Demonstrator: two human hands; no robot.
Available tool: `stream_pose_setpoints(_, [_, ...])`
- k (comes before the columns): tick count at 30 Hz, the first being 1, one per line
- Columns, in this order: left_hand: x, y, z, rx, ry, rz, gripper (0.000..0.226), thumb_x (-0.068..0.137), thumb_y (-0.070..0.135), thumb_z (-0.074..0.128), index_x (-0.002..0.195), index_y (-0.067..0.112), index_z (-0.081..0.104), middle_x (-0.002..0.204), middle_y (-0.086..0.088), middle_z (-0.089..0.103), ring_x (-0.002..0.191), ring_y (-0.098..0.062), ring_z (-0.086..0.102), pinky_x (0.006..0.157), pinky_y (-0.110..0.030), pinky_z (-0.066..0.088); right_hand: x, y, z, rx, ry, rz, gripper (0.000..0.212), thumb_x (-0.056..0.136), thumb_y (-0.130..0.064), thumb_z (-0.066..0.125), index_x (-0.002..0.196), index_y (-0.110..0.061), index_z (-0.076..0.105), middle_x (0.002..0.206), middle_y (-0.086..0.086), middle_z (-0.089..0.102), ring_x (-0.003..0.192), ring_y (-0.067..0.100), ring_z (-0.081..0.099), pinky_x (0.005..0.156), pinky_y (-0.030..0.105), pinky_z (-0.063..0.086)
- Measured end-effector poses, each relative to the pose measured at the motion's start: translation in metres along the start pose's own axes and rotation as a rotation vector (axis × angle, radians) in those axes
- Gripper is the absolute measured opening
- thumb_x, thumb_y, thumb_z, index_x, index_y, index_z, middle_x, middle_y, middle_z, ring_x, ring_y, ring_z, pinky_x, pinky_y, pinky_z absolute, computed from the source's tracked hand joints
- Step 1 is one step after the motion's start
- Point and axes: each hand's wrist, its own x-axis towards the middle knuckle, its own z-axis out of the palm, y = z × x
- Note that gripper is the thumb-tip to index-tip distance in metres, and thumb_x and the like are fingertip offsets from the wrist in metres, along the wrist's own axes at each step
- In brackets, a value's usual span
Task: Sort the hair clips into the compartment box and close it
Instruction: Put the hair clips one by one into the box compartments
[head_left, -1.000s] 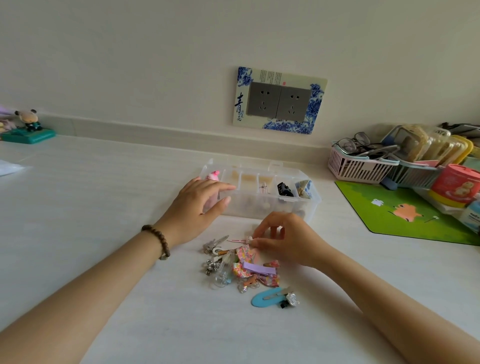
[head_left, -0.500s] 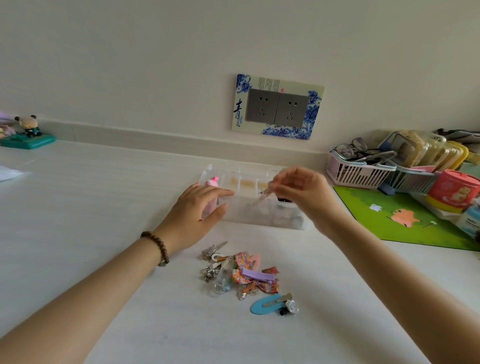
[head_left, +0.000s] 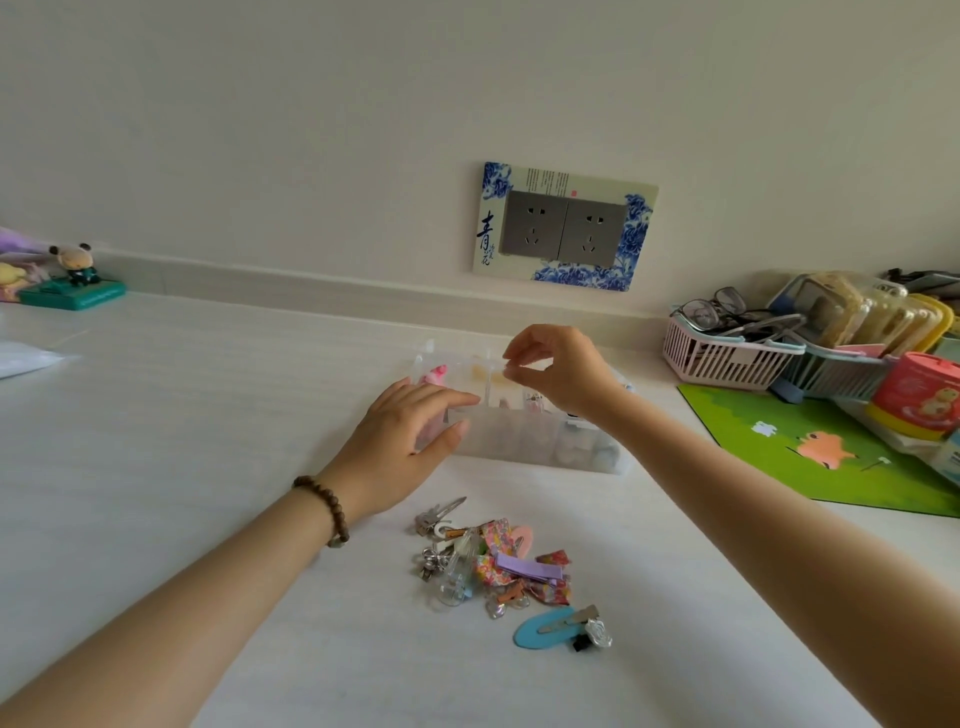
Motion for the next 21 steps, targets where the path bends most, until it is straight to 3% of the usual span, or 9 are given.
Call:
stream_pose_setpoints(2, [0.0,0.0,0.0,-0.001,-0.008,-0.009,0.033,0.091,0.042,0.041,0.121,0.031,0.051,0.124,0.015,0.052,0.125,-0.001,0.034,0.107,-0.015,0.006,-0.007,-0.002,-0.007,-0.086,0.046,-0.051,0.011,0.081,-0.015,0.069,0.091,-0.015,0.066,0.093,0.0,0.07,0.092,0.013,0.065,0.077,0.018,0.048])
stream_pose_setpoints(4, [0.0,0.0,-0.001,-0.019,-0.027,-0.018,0.035,0.09,0.043,0.039,0.12,0.031,0.051,0.125,0.015,0.051,0.125,-0.004,0.036,0.108,-0.02,0.01,-0.019,-0.01,-0.012,-0.02,0.071,-0.095,0.008,0.081,-0.016,0.069,0.089,-0.017,0.067,0.089,-0.004,0.07,0.088,0.009,0.066,0.072,0.013,0.049])
stream_pose_setpoints(7, [0.001,0.0,-0.005,-0.104,-0.018,-0.049,0.035,0.092,0.044,0.036,0.12,0.03,0.053,0.127,0.008,0.053,0.125,-0.008,0.038,0.106,-0.026,0.024,-0.045,-0.023,-0.008,0.169,-0.2,-0.151,0.007,0.081,-0.015,0.069,0.088,-0.017,0.07,0.082,-0.01,0.07,0.075,0.0,0.067,0.07,0.01,0.05])
stream_pose_setpoints(10, [0.002,-0.003,-0.014,-0.136,0.013,-0.088,0.039,0.09,0.043,0.036,0.121,0.028,0.052,0.128,0.006,0.052,0.119,-0.008,0.042,0.102,-0.028,0.032,-0.065,-0.031,0.006,0.138,-0.433,-0.137,0.013,0.082,-0.022,0.069,0.093,-0.016,0.072,0.087,-0.01,0.071,0.079,-0.003,0.066,0.073,0.005,0.047])
stream_pose_setpoints(16, [-0.002,-0.01,-0.027,-0.152,0.038,-0.145,0.03,0.093,0.031,0.042,0.12,0.026,0.054,0.122,0.006,0.055,0.117,-0.007,0.046,0.102,-0.024,0.032,-0.066,-0.037,0.029,0.115,-0.575,0.022,0.024,0.076,-0.034,0.073,0.094,-0.018,0.073,0.097,-0.002,0.073,0.084,0.008,0.063,0.088,0.026,0.049])
stream_pose_setpoints(21, [-0.003,-0.011,-0.024,-0.156,-0.004,-0.186,0.029,0.094,0.028,0.041,0.117,0.021,0.057,0.126,0.006,0.054,0.121,-0.007,0.043,0.103,-0.022,0.03,-0.064,-0.049,0.045,0.04,-0.673,0.012,0.019,0.075,-0.033,0.074,0.088,-0.019,0.072,0.076,-0.011,0.063,0.066,-0.001,0.051,0.067,0.012,0.04])
